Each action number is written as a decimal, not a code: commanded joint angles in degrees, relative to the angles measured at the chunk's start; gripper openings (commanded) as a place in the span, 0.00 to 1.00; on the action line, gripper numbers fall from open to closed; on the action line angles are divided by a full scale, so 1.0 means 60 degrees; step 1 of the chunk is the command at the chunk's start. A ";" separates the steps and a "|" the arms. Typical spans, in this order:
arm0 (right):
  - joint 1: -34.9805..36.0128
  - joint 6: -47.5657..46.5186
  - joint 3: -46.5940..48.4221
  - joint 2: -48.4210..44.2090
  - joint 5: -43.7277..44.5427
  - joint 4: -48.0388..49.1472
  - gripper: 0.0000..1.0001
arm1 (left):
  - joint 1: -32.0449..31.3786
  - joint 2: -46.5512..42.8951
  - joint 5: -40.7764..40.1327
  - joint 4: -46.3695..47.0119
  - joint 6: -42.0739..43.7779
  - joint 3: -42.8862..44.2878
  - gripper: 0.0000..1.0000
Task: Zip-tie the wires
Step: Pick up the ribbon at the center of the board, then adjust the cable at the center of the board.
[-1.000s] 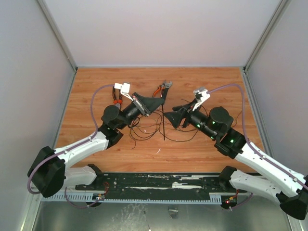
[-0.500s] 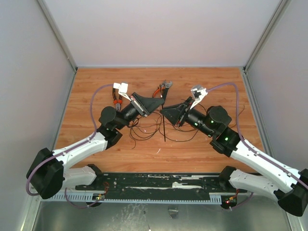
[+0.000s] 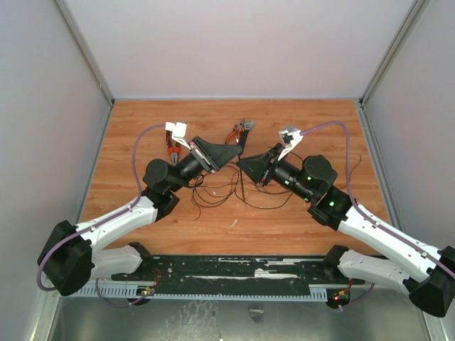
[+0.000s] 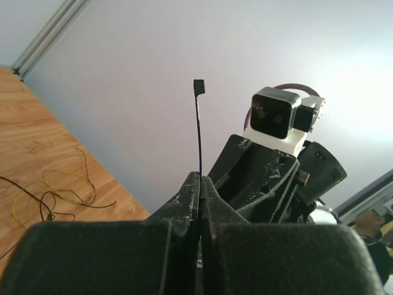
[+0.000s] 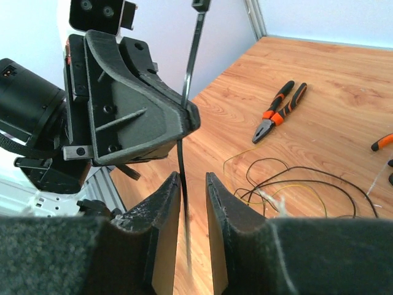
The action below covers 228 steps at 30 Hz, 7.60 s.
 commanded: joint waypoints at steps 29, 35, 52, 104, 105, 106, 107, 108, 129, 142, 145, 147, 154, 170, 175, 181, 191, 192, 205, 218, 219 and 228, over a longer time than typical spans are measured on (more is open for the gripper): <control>-0.0022 -0.0359 0.0908 0.0466 -0.0317 -0.0439 0.23 | -0.0039 -0.0240 0.0256 -0.0827 0.0817 0.0369 0.00; -0.0035 -0.0541 0.0918 0.0263 -0.0049 -0.0680 0.22 | -0.0041 -0.0004 0.0606 -0.1090 0.1050 0.0619 0.00; 0.0261 -0.2587 0.1219 0.0696 0.3366 -0.2583 0.00 | -0.0038 -0.0488 -0.0643 -0.2975 0.2055 0.1306 0.77; 0.2458 -0.3753 0.2411 0.2727 0.7619 -0.3302 0.00 | -0.1176 0.1136 -0.2973 -0.4661 0.2626 0.2495 0.43; 0.2482 -0.3756 0.2411 0.2748 0.7620 -0.3296 0.00 | -0.1174 0.1192 -0.2991 -0.4654 0.2620 0.2498 0.41; 0.2501 -0.3762 0.2411 0.2759 0.7610 -0.3285 0.00 | -0.1179 0.1239 -0.2999 -0.4653 0.2629 0.2506 0.40; 0.2520 -0.3773 0.2411 0.2766 0.7614 -0.3281 0.00 | -0.1180 0.1306 -0.2996 -0.4653 0.2639 0.2505 0.37; 0.2533 -0.3773 0.2419 0.2760 0.7640 -0.3281 0.00 | -0.1183 0.1339 -0.3003 -0.4664 0.2664 0.2536 0.35; 0.1492 -0.3424 0.1474 0.1148 0.6035 -0.3482 0.25 | -0.0927 0.1557 -0.2659 -0.4717 0.3299 0.2740 0.00; -0.0069 -0.3236 0.0875 -0.0565 0.4755 -0.3817 0.37 | -0.0216 0.2698 -0.0525 -0.3469 0.3505 0.3052 0.00; -0.0440 -0.3221 0.0795 -0.1119 0.4292 -0.3886 0.39 | 0.0006 0.3068 -0.0889 -0.3871 0.4131 0.3453 0.00; -0.0689 -0.3240 0.0765 -0.1374 0.4113 -0.4027 0.43 | 0.0286 0.3352 -0.1047 -0.3937 0.4408 0.3632 0.00; -0.1392 -0.3206 0.0634 -0.1642 0.4131 -0.4494 0.48 | 0.1535 0.4935 0.0010 -0.2475 0.3931 0.4443 0.00; -0.2263 -0.3015 -0.0094 -0.1554 0.3158 -0.3967 0.49 | 0.1631 0.8890 0.0319 0.1040 0.5503 0.6597 0.00; -0.2462 -0.3029 -0.0191 -0.1430 0.2988 -0.3922 0.49 | 0.1638 0.9967 0.0344 0.0995 0.5725 0.7788 0.00; -0.2703 -0.3125 -0.0166 -0.1340 0.2703 -0.3889 0.49 | 0.1647 1.1065 0.0683 0.0803 0.5600 0.8853 0.00; -0.2941 -0.3191 0.0073 -0.1339 0.2240 -0.4261 0.48 | 0.1626 1.1196 0.1667 0.1297 0.5722 0.8265 0.00; -0.2948 -0.3191 0.0070 -0.1388 0.2231 -0.4286 0.48 | 0.1634 1.1171 0.1839 0.1339 0.5712 0.8224 0.00; -0.2946 -0.3048 -0.0115 -0.1593 0.2103 -0.4549 0.48 | 0.1484 1.0512 0.2718 0.2050 0.5554 0.7031 0.00; -0.2946 -0.3103 -0.0262 -0.1188 0.1768 -0.4522 0.48 | 0.1101 0.9609 0.2868 0.2821 0.5743 0.5255 0.00; -0.2940 -0.3083 -0.0255 -0.1126 0.1718 -0.4522 0.48 | 0.1081 0.9557 0.2864 0.2826 0.5802 0.5141 0.00; -0.2951 -0.2902 -0.0428 -0.1068 0.0795 -0.4440 0.51 | 0.0978 0.9260 0.2983 0.3176 0.5800 0.4332 0.00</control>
